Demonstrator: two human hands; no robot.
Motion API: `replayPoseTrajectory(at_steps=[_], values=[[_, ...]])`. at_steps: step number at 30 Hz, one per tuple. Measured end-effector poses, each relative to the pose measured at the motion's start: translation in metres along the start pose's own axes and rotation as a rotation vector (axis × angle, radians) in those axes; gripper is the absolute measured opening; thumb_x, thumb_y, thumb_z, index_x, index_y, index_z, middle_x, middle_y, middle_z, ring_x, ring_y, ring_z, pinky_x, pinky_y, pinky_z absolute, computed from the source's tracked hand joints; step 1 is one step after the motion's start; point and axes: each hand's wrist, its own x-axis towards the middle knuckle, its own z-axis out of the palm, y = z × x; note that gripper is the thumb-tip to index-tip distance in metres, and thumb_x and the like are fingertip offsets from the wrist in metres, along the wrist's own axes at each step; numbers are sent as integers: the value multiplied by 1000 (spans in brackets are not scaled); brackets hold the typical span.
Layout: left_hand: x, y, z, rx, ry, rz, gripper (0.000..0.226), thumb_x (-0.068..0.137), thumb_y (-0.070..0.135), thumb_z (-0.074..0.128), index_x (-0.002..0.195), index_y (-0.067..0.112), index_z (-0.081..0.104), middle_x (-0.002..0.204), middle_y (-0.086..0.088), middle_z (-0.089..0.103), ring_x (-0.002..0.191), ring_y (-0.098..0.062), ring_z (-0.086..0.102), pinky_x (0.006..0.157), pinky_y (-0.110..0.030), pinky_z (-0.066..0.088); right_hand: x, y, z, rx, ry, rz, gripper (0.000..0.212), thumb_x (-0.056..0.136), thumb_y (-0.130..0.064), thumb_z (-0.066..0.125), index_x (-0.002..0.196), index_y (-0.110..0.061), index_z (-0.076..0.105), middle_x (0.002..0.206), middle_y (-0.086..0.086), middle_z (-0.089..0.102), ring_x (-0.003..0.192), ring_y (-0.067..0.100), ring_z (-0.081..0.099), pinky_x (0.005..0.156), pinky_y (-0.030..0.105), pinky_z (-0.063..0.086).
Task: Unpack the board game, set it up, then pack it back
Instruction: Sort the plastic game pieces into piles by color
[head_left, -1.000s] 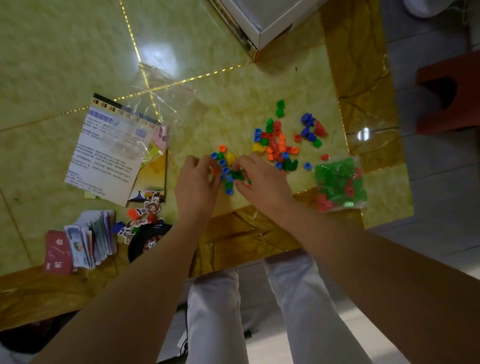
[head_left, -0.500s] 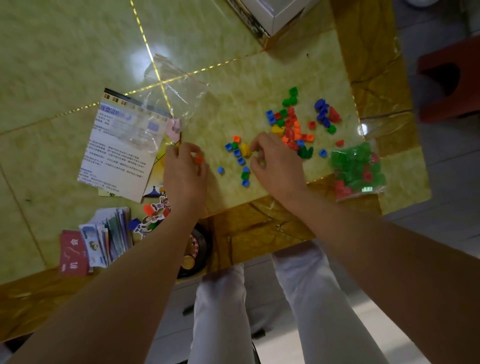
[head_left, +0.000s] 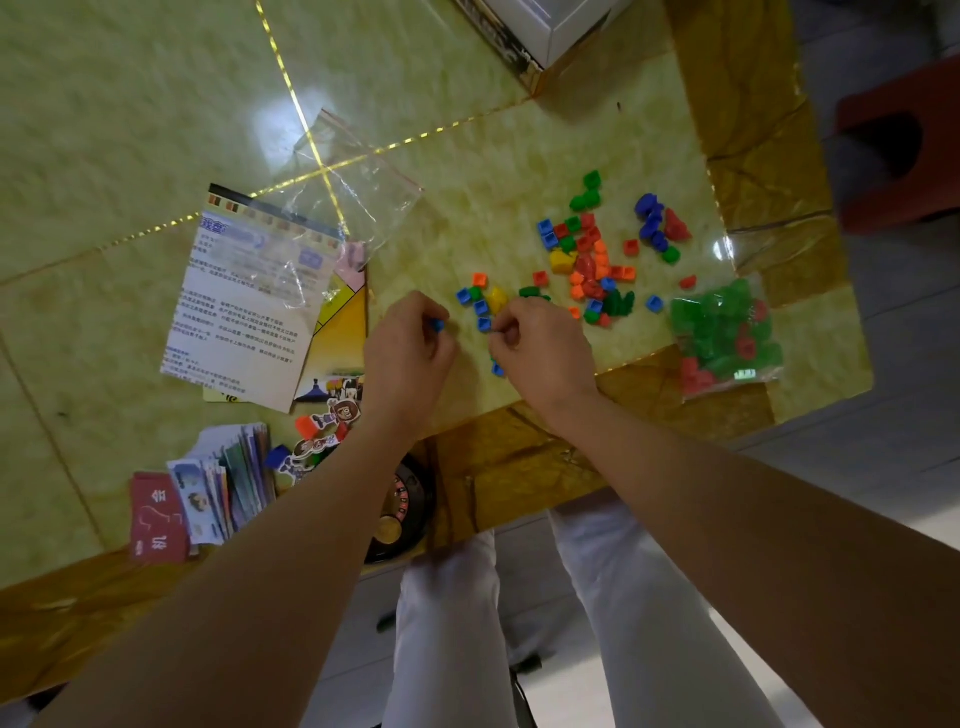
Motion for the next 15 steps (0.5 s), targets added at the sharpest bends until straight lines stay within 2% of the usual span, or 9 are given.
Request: replayPoseTrajectory(at_steps=[2,4,5,8,11,13,15], values=[[7,7,-1,-81,10,-78,13,84,2,52,88,12,57,78,7,59,66,-5,50,60,-20,36,4,0,-2,112,50,52,8,84,-13,65,90,-11,70,83,-1,63,76,12,58,73,29,51],[15,13,0,-141,6,-118,18,83,-2,43,84,13,52,73,10,54,65,-2,47,57,-18,32,6,3,-5,259,81,106,10,86,-12,62,88,-9,71,86,1,63,70,5,52,68,18,46],[17,16,1,-161,-9,-128,17,83,-2,41,83,13,51,74,9,53,68,-3,46,59,-20,32,7,5,-7,332,83,130,12,88,-13,60,87,-8,71,89,3,63,68,4,49,66,16,44],[22,22,7,-77,-76,-80,7,85,6,47,91,10,49,90,-4,53,80,-16,47,68,-29,35,10,10,-12,526,74,222,18,95,-13,51,86,-10,66,89,1,60,67,2,48,65,21,41],[25,23,15,120,-96,-1,17,86,11,56,102,8,51,102,-9,51,89,-23,49,74,-35,41,15,12,-14,632,49,301,23,99,-13,45,83,-18,60,78,-6,54,65,3,48,63,21,39],[28,22,18,175,-113,-6,16,88,11,57,103,8,52,105,-10,50,93,-24,49,74,-35,41,16,11,-15,651,8,317,23,99,-13,44,83,-21,59,79,-4,57,63,8,50,60,24,41],[29,17,17,181,-106,9,14,88,11,57,101,7,53,103,-9,50,91,-23,48,72,-31,36,15,7,-14,663,-26,306,19,99,-9,43,90,-15,59,85,-1,61,63,8,52,59,24,42]])
